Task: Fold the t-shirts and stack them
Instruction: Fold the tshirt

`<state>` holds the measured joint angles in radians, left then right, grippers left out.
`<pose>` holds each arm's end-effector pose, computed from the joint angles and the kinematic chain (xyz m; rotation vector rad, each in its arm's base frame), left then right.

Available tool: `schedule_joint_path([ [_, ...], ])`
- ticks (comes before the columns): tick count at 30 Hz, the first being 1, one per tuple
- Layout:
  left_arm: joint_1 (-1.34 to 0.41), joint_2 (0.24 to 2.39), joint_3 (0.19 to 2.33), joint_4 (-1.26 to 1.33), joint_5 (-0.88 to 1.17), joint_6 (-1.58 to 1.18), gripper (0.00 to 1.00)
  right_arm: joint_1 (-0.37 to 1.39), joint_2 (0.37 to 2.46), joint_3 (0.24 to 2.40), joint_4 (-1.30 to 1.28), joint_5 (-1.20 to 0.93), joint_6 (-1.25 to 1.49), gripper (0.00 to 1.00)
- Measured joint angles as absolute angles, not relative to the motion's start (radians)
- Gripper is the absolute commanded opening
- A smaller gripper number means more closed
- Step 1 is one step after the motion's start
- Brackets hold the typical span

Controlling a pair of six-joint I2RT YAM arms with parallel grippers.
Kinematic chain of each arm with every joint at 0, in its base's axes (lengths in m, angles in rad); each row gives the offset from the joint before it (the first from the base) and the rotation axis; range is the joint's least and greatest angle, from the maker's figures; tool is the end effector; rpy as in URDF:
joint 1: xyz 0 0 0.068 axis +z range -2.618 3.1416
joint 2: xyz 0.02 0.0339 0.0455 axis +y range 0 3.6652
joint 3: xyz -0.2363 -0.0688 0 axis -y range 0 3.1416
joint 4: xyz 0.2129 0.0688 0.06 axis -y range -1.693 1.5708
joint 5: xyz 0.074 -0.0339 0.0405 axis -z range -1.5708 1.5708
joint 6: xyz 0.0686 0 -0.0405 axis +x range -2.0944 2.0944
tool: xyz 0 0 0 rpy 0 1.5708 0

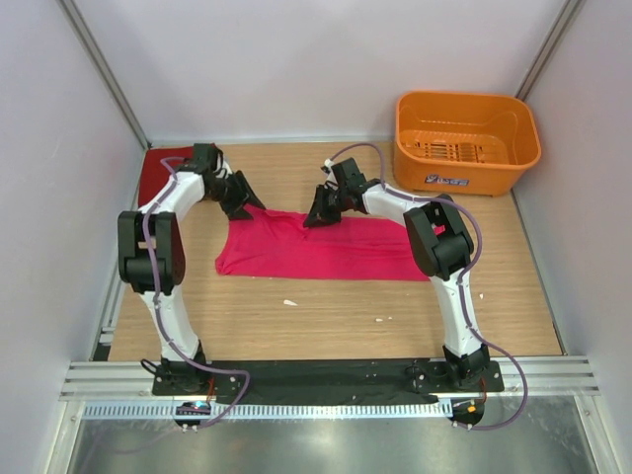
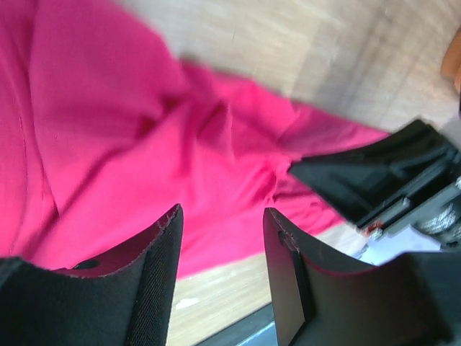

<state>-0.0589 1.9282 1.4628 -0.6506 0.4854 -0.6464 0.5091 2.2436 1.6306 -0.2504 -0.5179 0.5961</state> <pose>0.3765 -0.0543 0.1720 -0.6469 2.6840 -0.8607 0.3875 0.2552 0.1233 -0.1406 2.6010 1.0869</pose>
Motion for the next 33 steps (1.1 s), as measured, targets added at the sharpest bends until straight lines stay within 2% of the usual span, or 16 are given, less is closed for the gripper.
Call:
schedule_joint_path([
  [7, -0.059, 2.091, 1.650, -0.646, 0.479, -0.635, 0.48, 0.509, 2.244, 1.631, -0.251, -0.518, 0.596, 0.14],
  [22, -0.090, 2.139, 1.678, -0.664, 0.479, -0.618, 0.39, 0.509, 2.244, 1.631, -0.248, -0.520, 0.598, 0.13],
  [26, -0.097, 2.158, 1.694, -0.669, 0.477, -0.616, 0.27, 0.509, 2.244, 1.631, -0.247, -0.520, 0.599, 0.13],
  [29, -0.098, 2.178, 1.723, -0.684, 0.470, -0.612, 0.03, 0.509, 2.244, 1.631, -0.247, -0.521, 0.599, 0.13],
  [30, -0.098, 2.184, 1.734, -0.688, 0.467, -0.608, 0.00, 0.509, 2.244, 1.631, -0.247, -0.521, 0.599, 0.13],
  [33, -0.098, 2.191, 1.753, -0.703, 0.459, -0.593, 0.00, 0.509, 2.244, 1.631, -0.248, -0.520, 0.596, 0.13],
])
